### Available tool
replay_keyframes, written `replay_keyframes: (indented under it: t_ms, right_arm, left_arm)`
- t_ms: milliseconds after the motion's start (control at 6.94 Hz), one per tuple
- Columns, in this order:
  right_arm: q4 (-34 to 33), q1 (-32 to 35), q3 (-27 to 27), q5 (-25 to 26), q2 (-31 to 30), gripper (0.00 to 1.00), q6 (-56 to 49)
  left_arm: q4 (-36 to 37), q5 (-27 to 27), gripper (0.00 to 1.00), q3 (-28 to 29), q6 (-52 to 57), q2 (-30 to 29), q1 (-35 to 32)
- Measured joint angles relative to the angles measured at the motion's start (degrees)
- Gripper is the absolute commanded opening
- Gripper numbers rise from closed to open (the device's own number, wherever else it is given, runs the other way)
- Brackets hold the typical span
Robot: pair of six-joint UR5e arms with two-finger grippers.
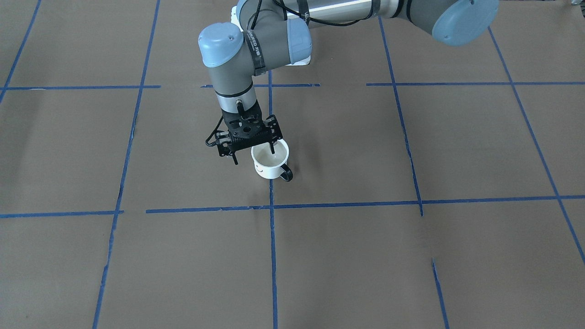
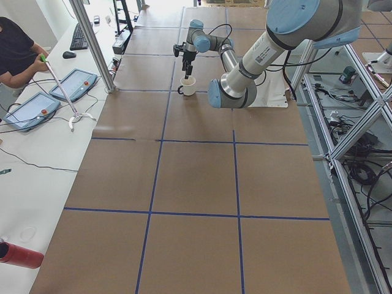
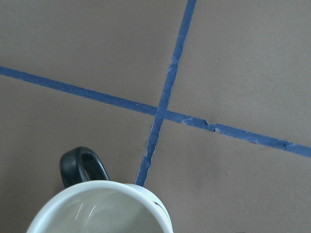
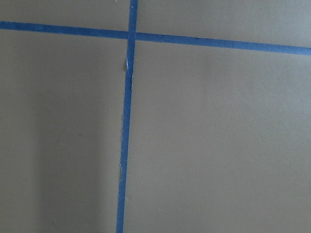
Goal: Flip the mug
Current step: 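Open the left gripper and withdraw the left arm away from the mug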
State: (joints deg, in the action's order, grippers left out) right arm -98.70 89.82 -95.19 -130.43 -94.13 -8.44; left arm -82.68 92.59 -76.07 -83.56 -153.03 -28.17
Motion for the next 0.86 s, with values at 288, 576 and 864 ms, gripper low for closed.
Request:
replay_keyframes:
  t_ms: [288,576,864]
  right_arm:
    - [0.00,0.00,0.00,0.00,0.00,1.00,0.00]
    - [0.00,0.00,0.00,0.00,0.00,1.00,0.00]
    - [0.00,0.00,0.00,0.00,0.00,1.00,0.00]
  left_arm:
    - [4.82,3.04,0.99,-6.20,4.18,0.34,-3.66]
    - [7.94,5.89,0.99,-16.15,10.24,6.14,-9.02]
    - [8.15,11.17,0.99,-28.22,20.87,18.26,-16.51]
